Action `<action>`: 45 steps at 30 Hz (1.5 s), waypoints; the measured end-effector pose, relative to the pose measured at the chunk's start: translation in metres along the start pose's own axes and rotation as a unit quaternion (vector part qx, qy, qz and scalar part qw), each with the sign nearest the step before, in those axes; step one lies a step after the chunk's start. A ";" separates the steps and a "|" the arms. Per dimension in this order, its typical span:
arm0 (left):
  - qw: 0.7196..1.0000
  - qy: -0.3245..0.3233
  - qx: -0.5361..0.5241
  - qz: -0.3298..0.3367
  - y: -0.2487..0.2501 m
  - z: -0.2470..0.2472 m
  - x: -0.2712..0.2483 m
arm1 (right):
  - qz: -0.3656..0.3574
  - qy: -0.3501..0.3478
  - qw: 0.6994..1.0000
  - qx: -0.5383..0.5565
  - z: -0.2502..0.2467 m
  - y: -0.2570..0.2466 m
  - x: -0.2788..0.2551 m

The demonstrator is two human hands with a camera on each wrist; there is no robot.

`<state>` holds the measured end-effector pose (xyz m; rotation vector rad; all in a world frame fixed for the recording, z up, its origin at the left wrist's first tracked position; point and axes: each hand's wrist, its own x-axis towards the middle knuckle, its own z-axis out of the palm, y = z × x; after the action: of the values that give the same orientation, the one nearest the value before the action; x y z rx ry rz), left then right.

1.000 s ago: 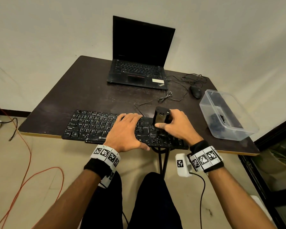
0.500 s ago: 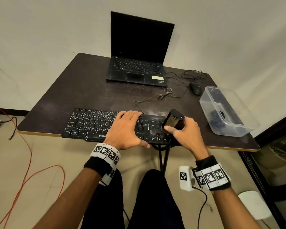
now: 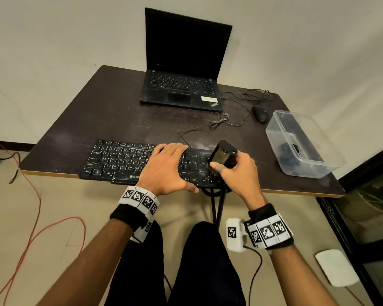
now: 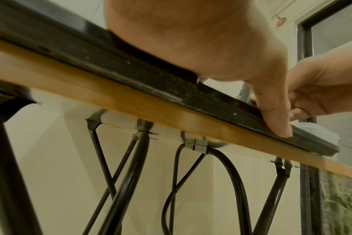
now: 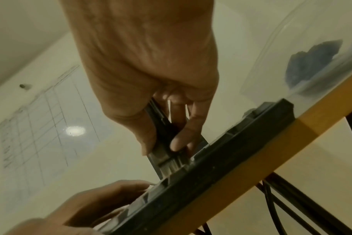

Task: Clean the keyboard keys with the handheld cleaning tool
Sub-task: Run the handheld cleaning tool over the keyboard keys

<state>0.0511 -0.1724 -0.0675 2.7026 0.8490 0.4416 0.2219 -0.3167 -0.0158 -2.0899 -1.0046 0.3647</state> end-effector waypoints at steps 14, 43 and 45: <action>1.000 0.001 -0.010 -0.001 0.001 -0.003 -0.003 | -0.065 -0.124 0.989 -0.054 -0.002 -0.017 0.020; 1.000 -0.002 -0.009 0.002 0.001 -0.002 -0.001 | -0.035 -0.034 0.999 -0.018 -0.016 0.011 -0.024; 1.000 -0.001 -0.009 0.000 0.001 -0.002 -0.001 | -0.029 -0.023 0.999 -0.013 -0.014 0.014 -0.030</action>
<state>0.0495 -0.1735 -0.0654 2.6864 0.8403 0.4441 0.2183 -0.3524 -0.0192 -2.0792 -1.1011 0.3734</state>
